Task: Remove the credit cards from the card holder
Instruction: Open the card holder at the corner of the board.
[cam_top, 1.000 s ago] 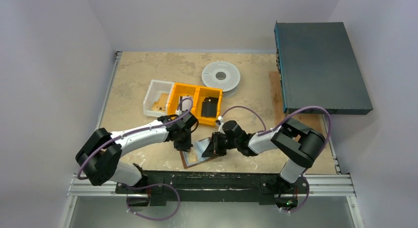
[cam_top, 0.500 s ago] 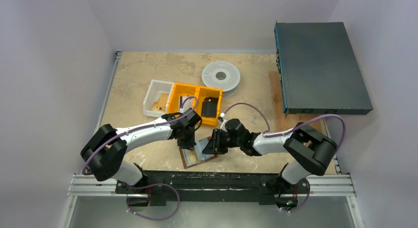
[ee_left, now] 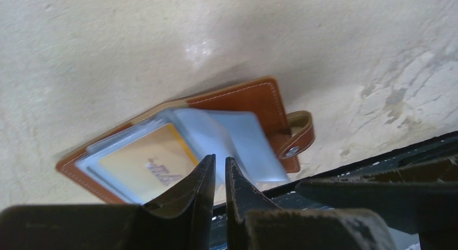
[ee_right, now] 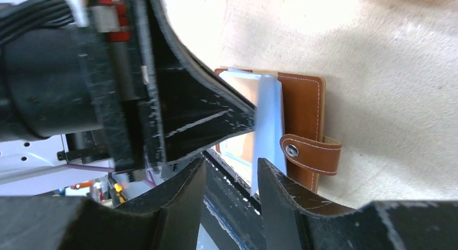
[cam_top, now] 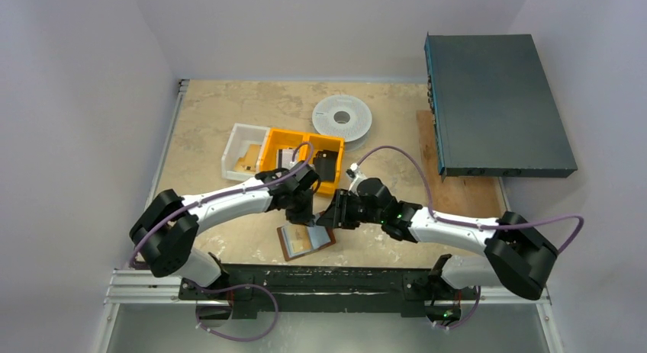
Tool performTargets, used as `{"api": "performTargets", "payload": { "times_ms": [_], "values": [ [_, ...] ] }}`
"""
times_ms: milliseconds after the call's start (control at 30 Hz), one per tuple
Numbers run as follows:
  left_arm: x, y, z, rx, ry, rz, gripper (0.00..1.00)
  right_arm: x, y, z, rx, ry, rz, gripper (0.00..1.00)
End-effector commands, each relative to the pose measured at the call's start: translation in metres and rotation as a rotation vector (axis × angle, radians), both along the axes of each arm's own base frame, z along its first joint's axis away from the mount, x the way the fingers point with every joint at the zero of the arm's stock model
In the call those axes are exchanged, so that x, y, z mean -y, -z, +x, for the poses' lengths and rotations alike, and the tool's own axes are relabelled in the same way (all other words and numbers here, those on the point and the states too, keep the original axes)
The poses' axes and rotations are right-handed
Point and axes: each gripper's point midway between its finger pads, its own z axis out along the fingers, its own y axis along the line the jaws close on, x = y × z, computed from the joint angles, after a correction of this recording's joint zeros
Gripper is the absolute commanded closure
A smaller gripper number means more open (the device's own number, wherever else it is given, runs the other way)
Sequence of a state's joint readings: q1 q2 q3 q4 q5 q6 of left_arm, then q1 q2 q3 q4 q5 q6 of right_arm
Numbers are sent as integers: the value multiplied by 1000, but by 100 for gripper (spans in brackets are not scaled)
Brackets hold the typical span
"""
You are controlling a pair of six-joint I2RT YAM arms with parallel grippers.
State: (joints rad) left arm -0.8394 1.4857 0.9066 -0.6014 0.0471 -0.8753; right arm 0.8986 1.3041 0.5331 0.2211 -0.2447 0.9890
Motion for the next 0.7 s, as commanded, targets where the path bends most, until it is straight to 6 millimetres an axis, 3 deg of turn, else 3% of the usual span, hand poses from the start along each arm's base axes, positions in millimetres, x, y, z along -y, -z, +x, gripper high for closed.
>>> {"api": "performTargets", "payload": {
  "times_ms": [0, 133, 400, 533, 667],
  "values": [
    [33, -6, 7, -16, 26, -106, 88, 9, -11, 8, 93, 26, -55, 59],
    [41, 3, 10, -37, 22, -112, 88, 4, -7, 2, 93, -3, -68, 60],
    [45, 6, 13, -49, 20, -107, 88, -12, 16, -5, 62, -54, -82, 82],
    [38, -4, 14, -20, 19, -91, 88, -13, 33, -4, 42, -53, -112, 85],
    [17, -15, 9, 22, 4, -51, 86, -14, 43, -3, 26, -43, -121, 86]
  ]
}}
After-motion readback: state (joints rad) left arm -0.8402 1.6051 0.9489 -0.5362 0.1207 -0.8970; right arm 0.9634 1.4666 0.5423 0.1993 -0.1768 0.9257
